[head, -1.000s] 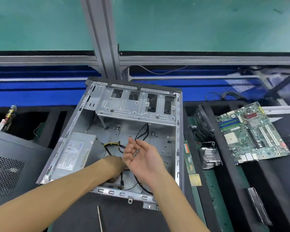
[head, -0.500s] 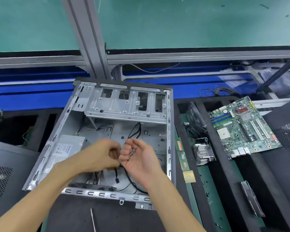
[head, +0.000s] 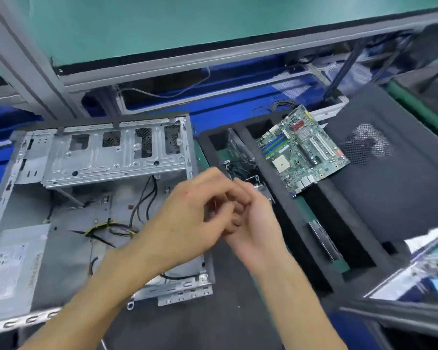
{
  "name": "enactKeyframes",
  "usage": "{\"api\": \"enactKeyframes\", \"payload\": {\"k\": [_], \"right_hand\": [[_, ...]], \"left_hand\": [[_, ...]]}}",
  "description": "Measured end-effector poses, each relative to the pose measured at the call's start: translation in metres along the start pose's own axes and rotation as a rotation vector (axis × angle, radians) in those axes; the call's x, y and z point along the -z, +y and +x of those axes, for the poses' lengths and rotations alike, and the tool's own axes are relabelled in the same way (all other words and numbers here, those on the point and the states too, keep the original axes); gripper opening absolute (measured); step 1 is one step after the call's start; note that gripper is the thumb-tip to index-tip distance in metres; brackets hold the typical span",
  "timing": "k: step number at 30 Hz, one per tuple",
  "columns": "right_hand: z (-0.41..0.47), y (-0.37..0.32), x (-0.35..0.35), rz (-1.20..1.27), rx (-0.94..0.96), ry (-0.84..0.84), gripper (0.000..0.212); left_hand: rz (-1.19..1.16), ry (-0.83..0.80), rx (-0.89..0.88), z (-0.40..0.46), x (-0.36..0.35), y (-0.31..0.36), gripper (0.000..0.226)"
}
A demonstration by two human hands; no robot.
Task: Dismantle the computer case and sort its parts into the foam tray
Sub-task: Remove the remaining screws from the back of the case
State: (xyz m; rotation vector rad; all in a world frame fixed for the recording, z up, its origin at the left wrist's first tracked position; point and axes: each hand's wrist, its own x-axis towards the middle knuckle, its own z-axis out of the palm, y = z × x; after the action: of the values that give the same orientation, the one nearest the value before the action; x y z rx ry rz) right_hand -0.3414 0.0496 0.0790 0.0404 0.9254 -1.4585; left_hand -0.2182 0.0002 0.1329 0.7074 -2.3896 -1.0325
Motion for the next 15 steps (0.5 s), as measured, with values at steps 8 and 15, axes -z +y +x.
{"api": "enactKeyframes", "payload": {"k": [8, 15], "right_hand": [[0.007, -0.005, 0.213, -1.097, -0.072, 0.622, 0.041], [0.014, 0.015, 0.273, -0.972, -0.268, 0.711, 0.046]], "left_hand": [[-0.035, -0.285, 0.175, 0.042, -0.081, -0.006, 0.026], [0.005, -0.361, 0.223, 0.038, -0.102, -0.017, 0.027]]}}
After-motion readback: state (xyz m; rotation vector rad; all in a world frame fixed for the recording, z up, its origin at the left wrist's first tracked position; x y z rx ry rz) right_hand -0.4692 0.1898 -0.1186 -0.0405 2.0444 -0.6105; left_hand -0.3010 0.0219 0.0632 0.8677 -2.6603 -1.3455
